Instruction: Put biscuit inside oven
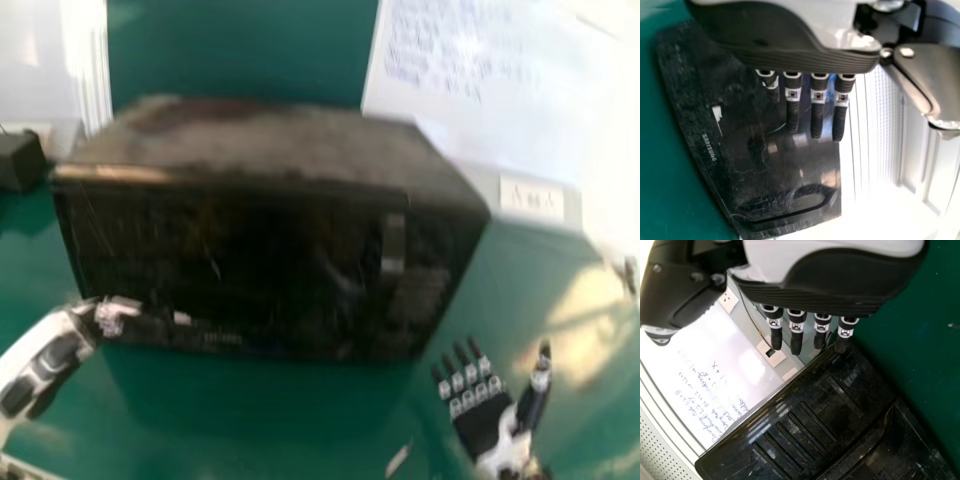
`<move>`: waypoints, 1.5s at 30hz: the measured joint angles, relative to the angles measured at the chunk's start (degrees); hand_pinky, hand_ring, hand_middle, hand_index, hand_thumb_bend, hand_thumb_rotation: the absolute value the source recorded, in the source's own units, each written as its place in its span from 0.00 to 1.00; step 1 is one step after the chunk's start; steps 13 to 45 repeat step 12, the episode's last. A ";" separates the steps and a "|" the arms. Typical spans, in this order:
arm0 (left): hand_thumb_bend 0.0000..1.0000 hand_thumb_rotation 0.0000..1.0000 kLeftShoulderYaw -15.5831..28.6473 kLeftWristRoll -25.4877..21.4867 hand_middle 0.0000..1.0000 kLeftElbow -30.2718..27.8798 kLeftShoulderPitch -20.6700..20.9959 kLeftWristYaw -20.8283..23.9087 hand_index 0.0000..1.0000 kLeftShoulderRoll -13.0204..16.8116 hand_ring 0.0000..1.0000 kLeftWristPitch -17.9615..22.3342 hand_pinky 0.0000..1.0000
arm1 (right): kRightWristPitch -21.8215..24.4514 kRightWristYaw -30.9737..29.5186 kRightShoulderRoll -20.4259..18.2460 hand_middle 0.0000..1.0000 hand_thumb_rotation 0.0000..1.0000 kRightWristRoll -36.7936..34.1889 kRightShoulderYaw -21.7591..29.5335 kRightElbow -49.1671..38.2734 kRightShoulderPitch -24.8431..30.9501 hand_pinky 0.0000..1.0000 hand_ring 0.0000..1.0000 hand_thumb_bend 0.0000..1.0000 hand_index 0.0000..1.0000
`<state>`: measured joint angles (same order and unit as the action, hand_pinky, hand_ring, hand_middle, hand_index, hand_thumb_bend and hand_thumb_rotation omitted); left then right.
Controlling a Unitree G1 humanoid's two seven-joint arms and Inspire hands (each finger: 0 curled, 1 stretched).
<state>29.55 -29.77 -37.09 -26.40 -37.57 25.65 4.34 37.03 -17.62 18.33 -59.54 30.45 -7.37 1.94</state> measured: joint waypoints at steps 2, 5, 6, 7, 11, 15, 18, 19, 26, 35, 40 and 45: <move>0.95 0.86 1.67 -0.96 0.82 -4.38 -5.94 1.24 0.76 -2.86 0.83 0.17 0.80 | -0.01 -0.32 -0.01 0.95 1.00 0.21 -0.10 0.12 -0.09 1.00 0.97 1.00 0.96; 0.96 0.85 4.04 -2.60 0.81 -8.73 -13.97 1.48 0.75 -6.56 0.82 2.08 0.79 | 0.02 -0.34 0.00 0.94 1.00 0.32 -0.11 0.38 -0.28 0.99 0.96 1.00 0.97; 0.96 0.85 4.81 -2.92 0.81 -9.52 -15.95 1.38 0.76 -7.63 0.83 2.92 0.79 | 0.03 -0.28 0.00 0.94 1.00 0.33 -0.11 0.41 -0.37 0.98 0.95 1.00 0.96; 0.96 0.85 5.57 -3.27 0.82 -10.10 -18.04 1.17 0.76 -8.74 0.83 4.17 0.79 | 0.04 -0.18 -0.01 0.94 1.00 0.36 -0.11 0.42 -0.48 0.97 0.95 1.00 0.96; 0.95 0.86 7.11 -5.39 0.81 -10.24 -24.91 -0.14 0.76 -13.19 0.83 8.34 0.81 | 0.04 0.30 -0.02 0.95 1.00 0.42 -0.11 0.25 -0.61 1.00 0.98 1.00 0.97; 0.95 0.86 7.24 -5.81 0.82 -10.10 -26.45 -0.62 0.76 -14.30 0.84 9.35 0.82 | 0.03 0.30 -0.01 0.95 1.00 0.45 -0.11 0.20 -0.63 1.00 0.98 1.00 0.98; 0.95 0.86 7.24 -5.81 0.82 -10.10 -26.45 -0.62 0.76 -14.30 0.84 9.35 0.82 | 0.03 0.30 -0.01 0.95 1.00 0.45 -0.11 0.20 -0.63 1.00 0.98 1.00 0.98; 0.95 0.86 7.24 -5.81 0.82 -10.10 -26.45 -0.62 0.76 -14.30 0.84 9.35 0.82 | 0.03 0.30 -0.01 0.95 1.00 0.45 -0.11 0.20 -0.63 1.00 0.98 1.00 0.98; 0.95 0.86 7.24 -5.81 0.82 -10.10 -26.45 -0.62 0.76 -14.30 0.84 9.35 0.82 | 0.03 0.30 -0.01 0.95 1.00 0.45 -0.11 0.20 -0.63 1.00 0.98 1.00 0.98; 0.95 0.86 7.24 -5.81 0.82 -10.10 -26.45 -0.62 0.76 -14.30 0.84 9.35 0.82 | 0.03 0.30 -0.01 0.95 1.00 0.45 -0.11 0.20 -0.63 1.00 0.98 1.00 0.98; 0.95 0.86 7.24 -5.81 0.82 -10.10 -26.45 -0.62 0.76 -14.30 0.84 9.35 0.82 | 0.03 0.30 -0.01 0.95 1.00 0.45 -0.11 0.20 -0.63 1.00 0.98 1.00 0.98; 0.95 0.86 7.24 -5.81 0.82 -10.10 -26.45 -0.62 0.76 -14.30 0.84 9.35 0.82 | 0.03 0.30 -0.01 0.95 1.00 0.45 -0.11 0.20 -0.63 1.00 0.98 1.00 0.98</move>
